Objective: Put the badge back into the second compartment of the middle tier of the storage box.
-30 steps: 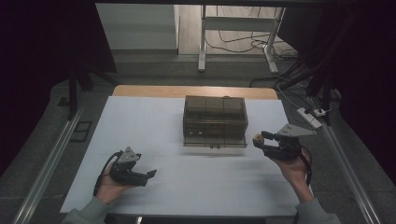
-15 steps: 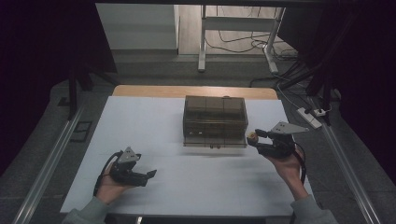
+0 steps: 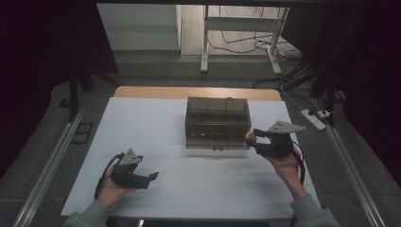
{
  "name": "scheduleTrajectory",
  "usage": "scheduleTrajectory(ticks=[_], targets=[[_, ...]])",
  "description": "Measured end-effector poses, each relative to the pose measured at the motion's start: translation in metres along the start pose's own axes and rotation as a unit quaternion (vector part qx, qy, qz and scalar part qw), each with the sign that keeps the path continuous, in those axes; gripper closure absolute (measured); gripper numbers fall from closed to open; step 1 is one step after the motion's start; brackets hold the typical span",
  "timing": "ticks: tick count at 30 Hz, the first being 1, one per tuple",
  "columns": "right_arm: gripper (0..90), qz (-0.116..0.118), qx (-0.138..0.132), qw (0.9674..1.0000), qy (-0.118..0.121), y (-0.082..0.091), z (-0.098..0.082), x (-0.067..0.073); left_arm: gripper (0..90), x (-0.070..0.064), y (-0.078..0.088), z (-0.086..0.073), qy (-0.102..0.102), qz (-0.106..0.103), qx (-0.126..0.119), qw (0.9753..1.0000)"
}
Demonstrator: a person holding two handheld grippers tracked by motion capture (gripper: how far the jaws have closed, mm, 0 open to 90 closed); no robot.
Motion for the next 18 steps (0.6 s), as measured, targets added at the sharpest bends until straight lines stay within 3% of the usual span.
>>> scheduleTrajectory(ticks=[18], targets=[[47.2,0.012,0.006,0.9999,0.006,-0.019,0.006,0.006,11.7,0.000,0.000,0.000,-0.001,-0.001,0.001,1.0000]])
Point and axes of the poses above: each handheld gripper's, and its own axes: y roughly backward along the jaws, z roughly out of its top, x roughly to its left, the point moved 1 cm from there along -y, roughly forward along the jaws, and after that the axes turned 8 degrees about -x, right-handed, at the moved point
